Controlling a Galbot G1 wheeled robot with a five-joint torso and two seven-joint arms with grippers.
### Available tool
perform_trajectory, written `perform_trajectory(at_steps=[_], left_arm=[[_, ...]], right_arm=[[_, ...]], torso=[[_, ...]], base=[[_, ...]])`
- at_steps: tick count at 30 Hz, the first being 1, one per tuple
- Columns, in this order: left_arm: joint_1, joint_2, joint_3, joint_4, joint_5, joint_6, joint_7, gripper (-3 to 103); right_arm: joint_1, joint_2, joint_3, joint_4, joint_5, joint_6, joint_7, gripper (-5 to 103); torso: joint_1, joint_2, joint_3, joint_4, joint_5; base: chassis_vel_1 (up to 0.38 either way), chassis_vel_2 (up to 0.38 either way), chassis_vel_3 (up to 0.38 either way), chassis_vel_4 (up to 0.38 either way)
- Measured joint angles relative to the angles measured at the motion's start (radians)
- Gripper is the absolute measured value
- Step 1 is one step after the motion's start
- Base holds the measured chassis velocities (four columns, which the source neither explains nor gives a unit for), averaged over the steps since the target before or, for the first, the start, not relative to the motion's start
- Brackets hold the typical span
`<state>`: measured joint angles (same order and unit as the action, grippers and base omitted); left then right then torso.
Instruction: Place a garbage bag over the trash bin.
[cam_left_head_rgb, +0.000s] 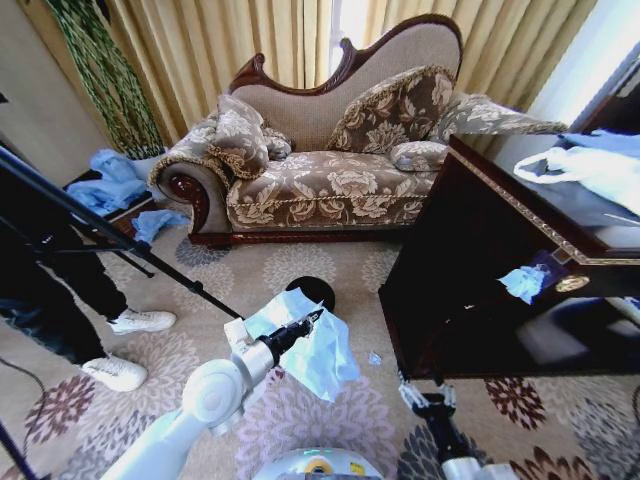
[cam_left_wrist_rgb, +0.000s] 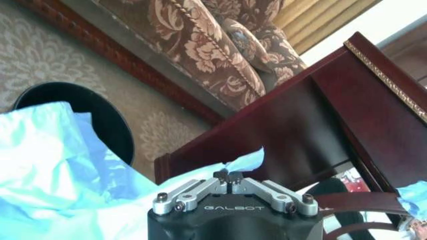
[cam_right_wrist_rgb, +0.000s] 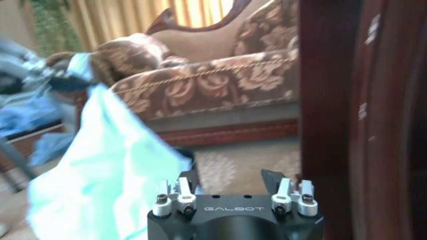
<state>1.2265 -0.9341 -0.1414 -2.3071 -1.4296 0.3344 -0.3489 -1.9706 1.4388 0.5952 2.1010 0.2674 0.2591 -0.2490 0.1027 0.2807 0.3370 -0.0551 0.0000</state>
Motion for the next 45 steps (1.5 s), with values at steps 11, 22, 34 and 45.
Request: perform_trajectory(at_steps=[11, 22, 34, 45], left_arm=[[-0.055, -0.01, 0.023, 0.036, -0.004, -0.005, 0.008, 0], [-0.094, -0.006, 0.034, 0.048, -0.028, -0.006, 0.03, 0], [-0.093, 0.007, 0.038, 0.046, -0.032, -0.002, 0.054, 0], [-0.077, 0.009, 0.063, 0.005, -0.022, 0.004, 0.056, 0]], right_arm=[[0.095, -0.004, -0.124, -0.106, -0.08, -0.016, -0.064, 33], [0.268, -0.021, -0.248, -0.157, -0.035, -0.096, 0.087, 3], [0.388, -0.054, -0.348, -0.144, 0.07, -0.169, 0.182, 0], [0.479, -0.098, -0.432, -0.155, 0.169, -0.213, 0.234, 0]], torso=[[0.0, 0.0, 0.0, 0.0001, -0.0001], [0.0, 0.0, 0.0, 0.0002, -0.0001], [0.0, 0.0, 0.0, 0.0, -0.0001], [0.0, 0.0, 0.0, 0.0001, -0.0001]], base=[[0.0, 0.0, 0.0, 0.0], [0.0, 0.0, 0.0, 0.0], [0.0, 0.0, 0.0, 0.0], [0.0, 0.0, 0.0, 0.0]])
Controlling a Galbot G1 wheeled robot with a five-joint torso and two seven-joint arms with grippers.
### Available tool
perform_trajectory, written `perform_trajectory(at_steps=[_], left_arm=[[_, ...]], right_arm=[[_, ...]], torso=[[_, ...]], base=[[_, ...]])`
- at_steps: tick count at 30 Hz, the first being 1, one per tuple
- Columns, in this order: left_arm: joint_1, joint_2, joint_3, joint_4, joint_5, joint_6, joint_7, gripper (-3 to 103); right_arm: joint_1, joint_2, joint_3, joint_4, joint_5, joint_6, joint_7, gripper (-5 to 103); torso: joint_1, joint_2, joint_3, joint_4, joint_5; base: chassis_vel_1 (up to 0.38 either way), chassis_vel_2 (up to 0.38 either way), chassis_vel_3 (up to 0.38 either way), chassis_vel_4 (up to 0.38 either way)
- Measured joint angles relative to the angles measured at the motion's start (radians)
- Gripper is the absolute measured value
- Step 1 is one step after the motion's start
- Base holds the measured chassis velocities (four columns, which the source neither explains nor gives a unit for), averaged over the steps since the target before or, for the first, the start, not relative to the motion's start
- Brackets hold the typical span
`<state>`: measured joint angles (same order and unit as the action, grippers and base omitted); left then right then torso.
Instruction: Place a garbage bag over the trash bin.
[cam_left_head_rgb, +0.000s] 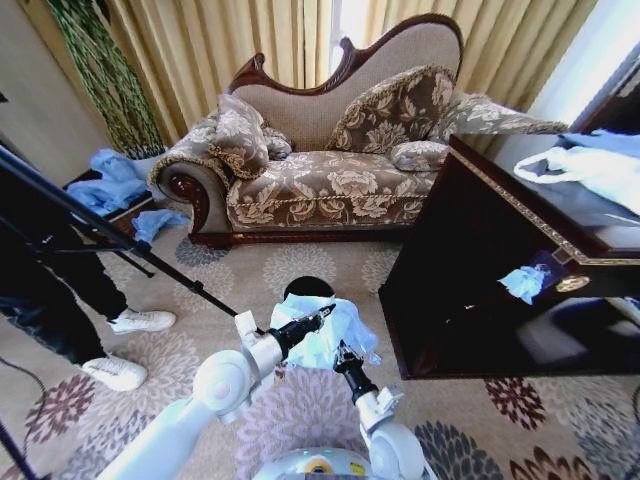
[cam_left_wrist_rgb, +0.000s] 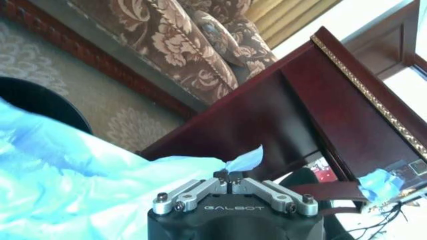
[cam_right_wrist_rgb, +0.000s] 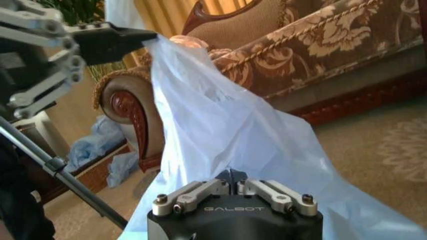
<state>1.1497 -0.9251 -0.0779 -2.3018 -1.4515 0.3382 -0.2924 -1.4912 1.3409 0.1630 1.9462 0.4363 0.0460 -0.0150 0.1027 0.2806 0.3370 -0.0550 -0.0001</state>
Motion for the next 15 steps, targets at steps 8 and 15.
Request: perform_trajectory(at_steps=[8, 15], left_arm=[[0.038, 0.004, 0.004, -0.021, 0.028, 0.006, 0.023, 0], [0.064, 0.02, 0.003, -0.062, 0.038, 0.016, 0.04, 0]], right_arm=[[0.029, -0.02, 0.001, -0.001, 0.041, -0.022, 0.0, 0], [0.075, -0.063, 0.034, -0.023, 0.092, -0.022, -0.021, 0]], torso=[[0.0, 0.0, 0.0, 0.0, 0.0001], [0.0, 0.0, 0.0, 0.0, 0.0002]], base=[[0.0, 0.0, 0.0, 0.0], [0.0, 0.0, 0.0, 0.0]])
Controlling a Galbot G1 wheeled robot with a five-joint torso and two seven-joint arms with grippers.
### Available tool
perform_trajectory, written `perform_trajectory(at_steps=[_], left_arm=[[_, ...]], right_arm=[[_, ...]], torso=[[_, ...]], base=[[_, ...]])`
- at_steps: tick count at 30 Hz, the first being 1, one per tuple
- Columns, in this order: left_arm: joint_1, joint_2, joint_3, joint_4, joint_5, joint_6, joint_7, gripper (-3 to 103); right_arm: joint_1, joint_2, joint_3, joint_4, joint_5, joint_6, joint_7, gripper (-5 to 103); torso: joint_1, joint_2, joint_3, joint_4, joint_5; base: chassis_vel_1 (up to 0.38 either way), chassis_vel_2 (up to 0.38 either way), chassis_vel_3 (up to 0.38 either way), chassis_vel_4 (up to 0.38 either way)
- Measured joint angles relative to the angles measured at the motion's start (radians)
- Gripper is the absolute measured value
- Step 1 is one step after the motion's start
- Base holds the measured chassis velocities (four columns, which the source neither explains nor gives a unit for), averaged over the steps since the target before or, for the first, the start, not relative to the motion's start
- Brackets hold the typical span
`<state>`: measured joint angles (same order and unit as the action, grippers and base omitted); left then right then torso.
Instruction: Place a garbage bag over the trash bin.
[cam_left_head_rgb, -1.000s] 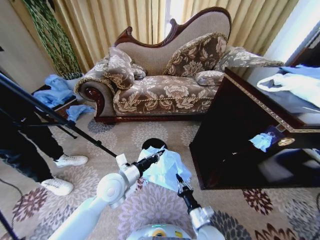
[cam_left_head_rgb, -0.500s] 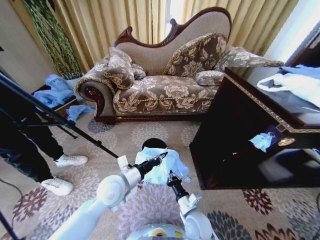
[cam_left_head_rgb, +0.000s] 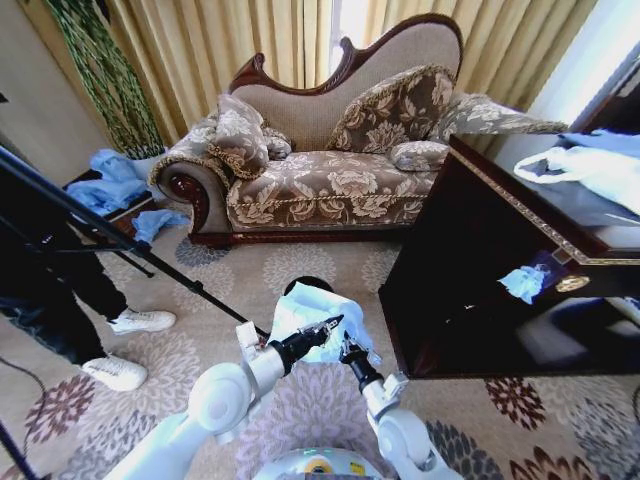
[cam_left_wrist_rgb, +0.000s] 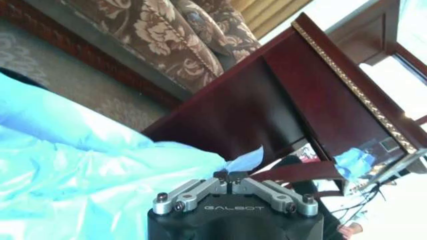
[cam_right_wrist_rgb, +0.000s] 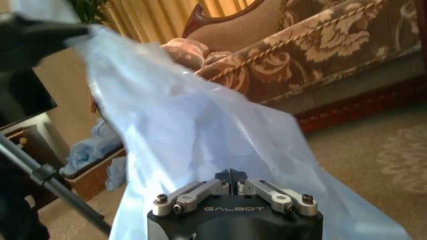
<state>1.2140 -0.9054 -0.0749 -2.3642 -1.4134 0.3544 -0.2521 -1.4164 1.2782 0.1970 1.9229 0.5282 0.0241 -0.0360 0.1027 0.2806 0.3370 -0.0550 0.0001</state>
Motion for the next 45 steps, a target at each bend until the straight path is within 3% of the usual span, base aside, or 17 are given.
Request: perform_trajectory(at_steps=[10, 18, 33, 45], left_arm=[[-0.008, -0.005, 0.007, 0.032, 0.022, 0.004, 0.027, 0], [-0.012, -0.015, 0.013, 0.05, 0.031, 0.001, 0.033, 0], [-0.001, -0.023, 0.037, 0.012, 0.032, -0.004, 0.026, 0], [0.019, -0.003, 0.077, -0.04, 0.036, -0.003, 0.017, 0]], right_arm=[[-0.051, -0.064, -0.034, 0.072, 0.016, -0.009, -0.025, 0], [-0.063, -0.074, -0.089, 0.091, 0.004, -0.018, -0.035, 0], [-0.01, -0.037, -0.211, 0.029, 0.002, -0.014, -0.004, 0], [0.082, 0.024, -0.12, -0.086, 0.013, -0.002, -0.001, 0]], torso=[[0.0, 0.0, 0.0, -0.0001, -0.0001], [0.0, 0.0, 0.0, -0.0001, -0.0001], [0.0, 0.0, 0.0, -0.0001, -0.0001], [0.0, 0.0, 0.0, 0.0, 0.0]], base=[[0.0, 0.0, 0.0, 0.0], [0.0, 0.0, 0.0, 0.0], [0.0, 0.0, 0.0, 0.0], [0.0, 0.0, 0.0, 0.0]])
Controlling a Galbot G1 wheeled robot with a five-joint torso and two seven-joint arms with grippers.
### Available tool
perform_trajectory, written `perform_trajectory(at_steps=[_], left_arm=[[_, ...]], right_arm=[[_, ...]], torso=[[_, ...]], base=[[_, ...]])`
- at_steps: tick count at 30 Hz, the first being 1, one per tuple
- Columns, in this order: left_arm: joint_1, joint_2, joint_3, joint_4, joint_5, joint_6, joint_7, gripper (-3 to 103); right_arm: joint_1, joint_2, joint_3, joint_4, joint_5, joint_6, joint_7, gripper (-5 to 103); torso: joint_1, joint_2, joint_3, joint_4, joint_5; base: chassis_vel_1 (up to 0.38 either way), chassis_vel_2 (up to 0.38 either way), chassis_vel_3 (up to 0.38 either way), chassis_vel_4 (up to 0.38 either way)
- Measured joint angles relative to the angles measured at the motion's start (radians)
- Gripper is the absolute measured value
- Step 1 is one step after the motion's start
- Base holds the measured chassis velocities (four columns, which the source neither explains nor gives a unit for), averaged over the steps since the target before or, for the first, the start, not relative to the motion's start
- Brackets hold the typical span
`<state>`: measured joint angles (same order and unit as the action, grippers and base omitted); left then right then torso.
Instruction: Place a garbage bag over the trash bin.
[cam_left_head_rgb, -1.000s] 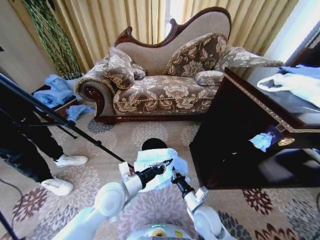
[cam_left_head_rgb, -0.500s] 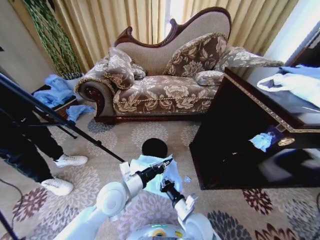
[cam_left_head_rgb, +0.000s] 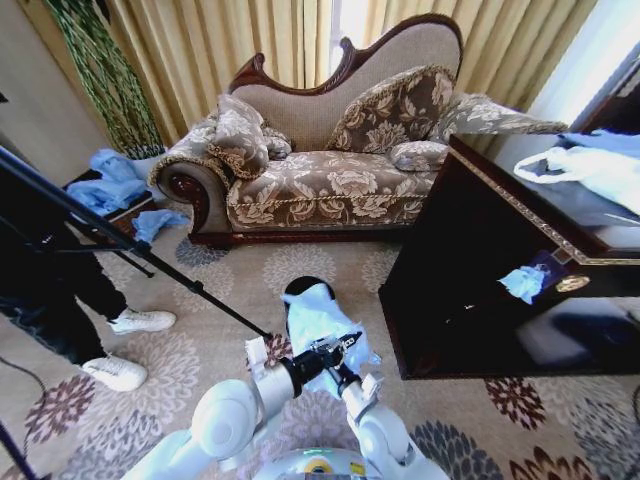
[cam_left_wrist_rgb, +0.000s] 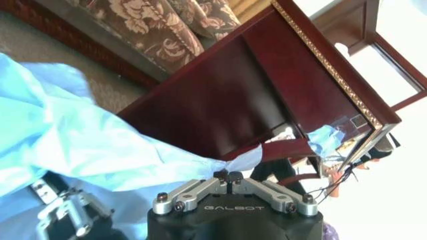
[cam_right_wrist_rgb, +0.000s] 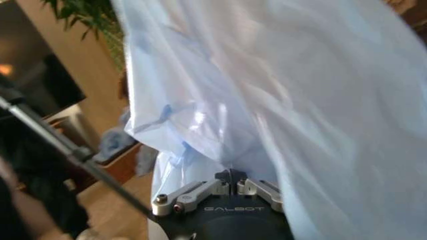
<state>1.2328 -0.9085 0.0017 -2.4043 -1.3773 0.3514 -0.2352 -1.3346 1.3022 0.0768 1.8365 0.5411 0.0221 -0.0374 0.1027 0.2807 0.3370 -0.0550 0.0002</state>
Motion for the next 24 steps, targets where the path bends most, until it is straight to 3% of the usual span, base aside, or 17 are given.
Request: perform_trajectory(at_steps=[24], left_arm=[[0.007, 0.004, 0.003, -0.026, -0.002, -0.002, 0.013, 0]], right_arm=[[0.086, 0.064, 0.097, -0.074, 0.002, 0.016, 0.06, 0]], torso=[[0.0, 0.0, 0.0, 0.0, -0.0001]], base=[[0.0, 0.0, 0.0, 0.0]])
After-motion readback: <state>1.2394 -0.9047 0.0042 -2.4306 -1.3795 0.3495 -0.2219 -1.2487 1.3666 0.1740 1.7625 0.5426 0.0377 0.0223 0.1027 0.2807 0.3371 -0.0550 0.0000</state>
